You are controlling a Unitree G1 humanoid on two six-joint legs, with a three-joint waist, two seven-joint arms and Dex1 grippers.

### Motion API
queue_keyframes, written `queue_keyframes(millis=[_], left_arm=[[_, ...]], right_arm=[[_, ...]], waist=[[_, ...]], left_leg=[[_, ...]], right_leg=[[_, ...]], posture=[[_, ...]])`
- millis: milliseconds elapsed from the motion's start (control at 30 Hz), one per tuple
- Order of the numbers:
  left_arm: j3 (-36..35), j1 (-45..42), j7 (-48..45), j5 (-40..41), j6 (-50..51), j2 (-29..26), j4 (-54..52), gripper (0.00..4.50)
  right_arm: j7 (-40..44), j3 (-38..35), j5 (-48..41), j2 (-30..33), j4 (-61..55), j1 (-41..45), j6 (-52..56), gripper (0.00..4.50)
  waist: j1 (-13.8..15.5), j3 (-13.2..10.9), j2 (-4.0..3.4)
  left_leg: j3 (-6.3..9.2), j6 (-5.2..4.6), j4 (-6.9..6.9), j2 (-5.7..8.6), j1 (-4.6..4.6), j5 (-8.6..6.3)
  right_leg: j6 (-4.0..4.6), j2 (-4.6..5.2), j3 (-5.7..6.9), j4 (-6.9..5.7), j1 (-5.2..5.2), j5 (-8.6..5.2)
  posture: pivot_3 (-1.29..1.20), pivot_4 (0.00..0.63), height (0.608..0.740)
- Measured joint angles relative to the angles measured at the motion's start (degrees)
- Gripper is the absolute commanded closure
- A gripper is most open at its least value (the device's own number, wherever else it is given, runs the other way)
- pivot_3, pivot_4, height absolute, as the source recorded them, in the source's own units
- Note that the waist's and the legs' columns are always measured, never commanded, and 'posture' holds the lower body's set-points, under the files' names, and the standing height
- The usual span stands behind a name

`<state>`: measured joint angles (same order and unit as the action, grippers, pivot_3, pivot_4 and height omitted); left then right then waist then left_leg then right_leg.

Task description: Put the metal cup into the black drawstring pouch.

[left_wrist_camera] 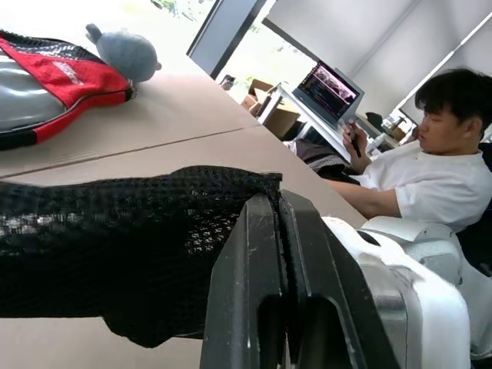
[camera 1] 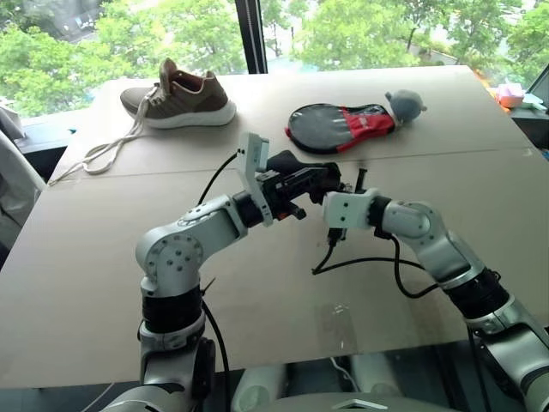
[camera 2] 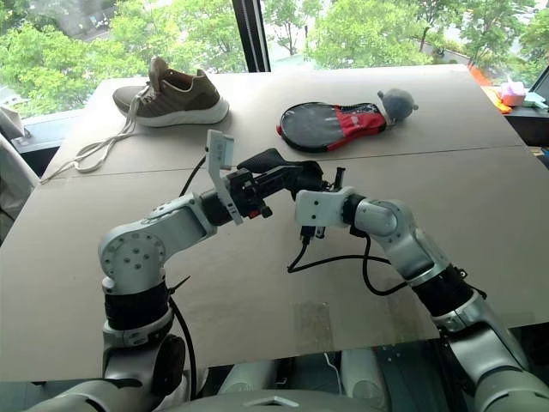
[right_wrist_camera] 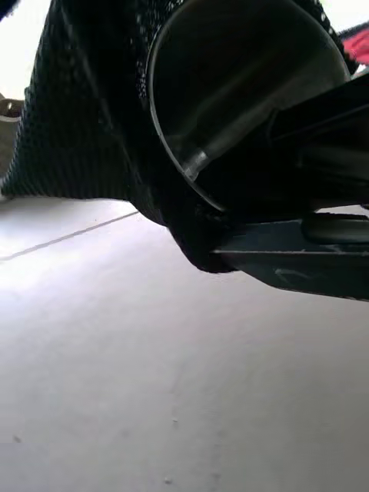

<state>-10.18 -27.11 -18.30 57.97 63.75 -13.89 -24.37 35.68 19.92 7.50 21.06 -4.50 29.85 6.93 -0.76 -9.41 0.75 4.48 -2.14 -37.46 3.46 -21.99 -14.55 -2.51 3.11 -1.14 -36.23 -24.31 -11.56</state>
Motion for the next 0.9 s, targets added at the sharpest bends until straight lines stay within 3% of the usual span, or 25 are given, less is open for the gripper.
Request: queue_keyframes(millis=[167, 233, 267, 333, 367, 433, 567, 900], left_arm=[[0.16, 3.1, -0.88, 4.81, 1.44, -2.42, -2.44, 4.5], [0.68, 4.78, -1.49, 5.23, 0.61, -3.81, -3.57, 4.5], [0.69, 4.84, -1.48, 5.23, 0.46, -3.83, -3.57, 4.5], [1.27, 5.02, -1.27, 5.33, -0.27, -3.6, -3.6, 4.5], [1.28, 4.91, -0.65, 5.35, -0.89, -3.15, -3.59, 4.5], [1.19, 4.7, 0.27, 5.32, -1.88, -2.66, -3.39, 4.5], [1.24, 3.47, 1.93, 5.2, -3.78, -2.29, -2.13, 4.5], [1.3, 3.3, 6.32, -3.74, -8.13, -3.5, 6.14, 4.5]], right_arm=[[-1.25, -7.46, -10.45, -6.83, -2.3, -0.65, 9.43, 4.43], [-3.87, -14.74, -22.46, -14.04, -4.87, -0.89, 20.26, 4.43], [-4.44, -15.9, -24.51, -14.66, -5.44, -0.88, 22.3, 4.43], [-4.61, -16.57, -27.12, -13.1, -6.77, -0.88, 26.71, 4.43], [-3.29, -14.55, -25.77, -9.16, -7.34, -0.94, 26.81, 3.96], [-2.19, -13.14, -24.51, -6.1, -8.15, -1.26, 26.83, 3.59], [-1.26, -11.26, -24.27, -4.79, -8.65, -1.45, 26.99, 1.71], [2.91, -7.05, -22.29, 3.36, -14.53, -1.53, 27.35, 1.71]], waist=[[0.08, -0.01, -0.01], [0.15, 0.0, -0.01], [0.16, 0.0, -0.01], [0.46, 0.0, -0.01], [0.49, -0.01, -0.02], [0.37, -0.01, -0.02], [-0.08, -0.01, -0.02], [0.2, -0.01, -0.02]], left_leg=[[0.03, 0.01, -0.01, 0.02, 0.02, 0.0], [0.07, 0.0, 0.0, 0.05, 0.07, 0.0], [0.08, 0.0, -0.01, 0.05, 0.06, 0.0], [0.11, 0.0, -0.01, 0.12, 0.06, 0.01], [0.08, -0.01, -0.01, 0.18, 0.06, 0.01], [0.06, -0.02, -0.01, 0.21, 0.05, 0.01], [0.03, 0.0, 0.04, 0.06, 0.07, 0.01], [0.06, -0.01, 0.02, 0.11, 0.02, 0.01]], right_leg=[[0.02, -0.02, -0.09, -0.08, -0.01, 0.01], [0.03, -0.01, -0.04, -0.16, 0.02, 0.01], [0.05, -0.01, -0.03, -0.16, 0.02, 0.02], [0.05, -0.04, 0.07, -0.16, 0.03, 0.02], [0.05, -0.06, 0.15, -0.16, 0.03, 0.02], [0.04, -0.05, 0.15, -0.13, 0.03, 0.02], [0.05, -0.03, 0.1, -0.14, 0.01, 0.02], [0.04, -0.02, 0.14, -0.09, 0.01, 0.01]], posture=[[0.0, 0.15, 0.74], [0.0, 0.15, 0.74], [0.0, 0.15, 0.74], [0.0, 0.15, 0.74], [0.0, 0.15, 0.74], [0.0, 0.15, 0.74], [0.0, 0.15, 0.74], [0.0, 0.15, 0.74]])
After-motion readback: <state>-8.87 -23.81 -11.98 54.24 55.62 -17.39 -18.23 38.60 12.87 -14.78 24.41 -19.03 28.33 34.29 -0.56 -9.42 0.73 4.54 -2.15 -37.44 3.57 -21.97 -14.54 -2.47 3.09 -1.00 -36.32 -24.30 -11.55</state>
